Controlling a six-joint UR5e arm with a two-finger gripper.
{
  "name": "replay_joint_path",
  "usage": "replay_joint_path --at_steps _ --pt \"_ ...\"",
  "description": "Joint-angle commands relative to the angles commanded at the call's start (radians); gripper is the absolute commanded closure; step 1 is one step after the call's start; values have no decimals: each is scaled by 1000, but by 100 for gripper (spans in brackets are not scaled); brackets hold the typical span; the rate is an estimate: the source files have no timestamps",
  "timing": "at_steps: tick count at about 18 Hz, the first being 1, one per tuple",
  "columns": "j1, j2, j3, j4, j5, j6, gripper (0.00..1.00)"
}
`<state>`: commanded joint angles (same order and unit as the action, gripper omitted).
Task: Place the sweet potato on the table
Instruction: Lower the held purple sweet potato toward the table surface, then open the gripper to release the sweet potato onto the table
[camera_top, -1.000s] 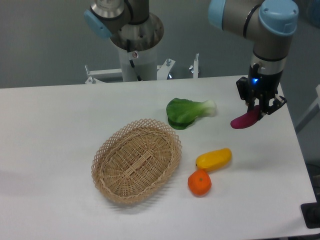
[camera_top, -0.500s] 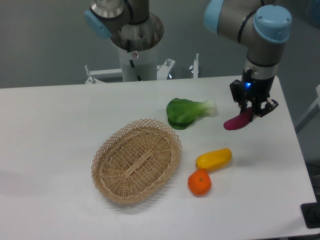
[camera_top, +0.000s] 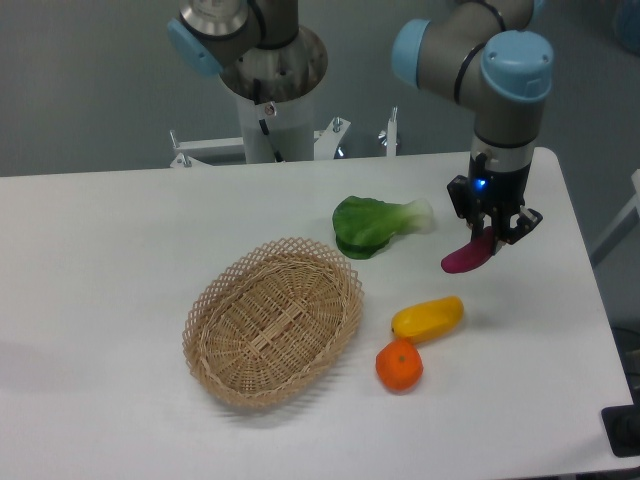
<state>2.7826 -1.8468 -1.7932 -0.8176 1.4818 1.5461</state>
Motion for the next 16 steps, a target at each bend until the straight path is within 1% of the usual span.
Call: replay_joint_path --at_steps 1,3,6,8,9,12,14,15,16 --pt "3 -11 -3 5 9 24 76" --pt "6 -34 -12 28 38 124 76" --pt "40 -80 -26 87 41 215 76" --pt "60 -127 -8 97 43 296 76" --pt "64 -138 -9 98 41 314 76" --pt "78 -141 -28 103 40 315 75" --pt "77 -146 -28 109 40 304 73" --pt "77 -149 -29 109 40 304 69" --pt "77 -149 -29 110 40 302 60"
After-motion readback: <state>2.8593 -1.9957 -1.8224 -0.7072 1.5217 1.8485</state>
